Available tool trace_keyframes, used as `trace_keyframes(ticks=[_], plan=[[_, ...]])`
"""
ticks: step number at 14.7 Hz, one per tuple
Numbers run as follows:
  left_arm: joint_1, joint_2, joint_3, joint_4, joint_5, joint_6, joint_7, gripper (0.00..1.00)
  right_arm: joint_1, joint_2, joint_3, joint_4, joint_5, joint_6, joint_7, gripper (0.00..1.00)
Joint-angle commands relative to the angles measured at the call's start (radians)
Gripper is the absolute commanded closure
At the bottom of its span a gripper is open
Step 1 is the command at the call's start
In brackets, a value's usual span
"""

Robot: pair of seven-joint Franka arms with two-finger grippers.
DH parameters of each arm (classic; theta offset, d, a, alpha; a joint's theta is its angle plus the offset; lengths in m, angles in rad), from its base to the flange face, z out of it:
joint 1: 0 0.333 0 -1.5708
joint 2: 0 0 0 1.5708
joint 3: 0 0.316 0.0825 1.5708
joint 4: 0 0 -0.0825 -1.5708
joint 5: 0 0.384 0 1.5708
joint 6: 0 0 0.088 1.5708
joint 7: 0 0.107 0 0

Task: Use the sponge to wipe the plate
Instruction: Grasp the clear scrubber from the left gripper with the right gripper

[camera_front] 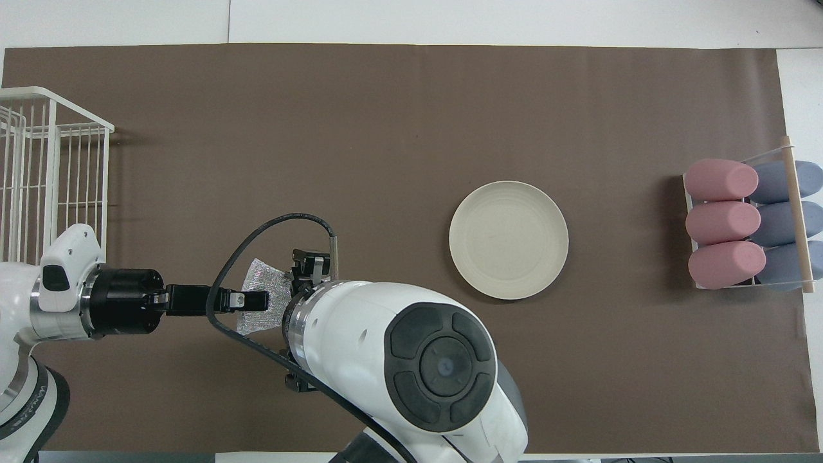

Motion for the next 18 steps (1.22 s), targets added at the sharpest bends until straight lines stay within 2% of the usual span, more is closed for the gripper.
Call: trace_keyframes(ticks=[1, 5, 6, 7, 9, 17, 18], plan=[[-0.001, 0.001, 0.011, -0.008, -0.010, -0.021, 0.026, 1.00, -0.016, -0.023, 0.003, -0.023, -0.006, -0.029, -0.057, 0.00], [0.002, 0.003, 0.011, -0.005, 0.013, -0.038, 0.029, 1.00, -0.016, -0.025, 0.003, -0.025, -0.006, -0.030, -0.063, 0.00], [0.004, 0.006, 0.013, -0.005, 0.016, -0.045, 0.036, 1.00, -0.016, -0.025, 0.003, -0.026, -0.009, -0.030, -0.066, 0.13], [0.005, 0.006, 0.013, -0.004, 0.018, -0.045, 0.036, 1.00, -0.016, -0.025, 0.003, -0.026, -0.019, -0.030, -0.079, 0.50], [0.005, 0.006, 0.013, -0.004, 0.030, -0.045, 0.038, 1.00, -0.016, -0.025, 0.003, -0.026, -0.022, -0.030, -0.112, 1.00], [0.004, 0.006, 0.014, 0.002, 0.053, -0.042, 0.038, 1.00, -0.016, -0.025, 0.003, -0.026, -0.054, -0.035, -0.119, 1.00], [0.004, 0.003, 0.013, 0.016, 0.084, -0.033, 0.027, 0.37, -0.016, -0.025, 0.003, -0.026, -0.055, -0.035, -0.119, 1.00]])
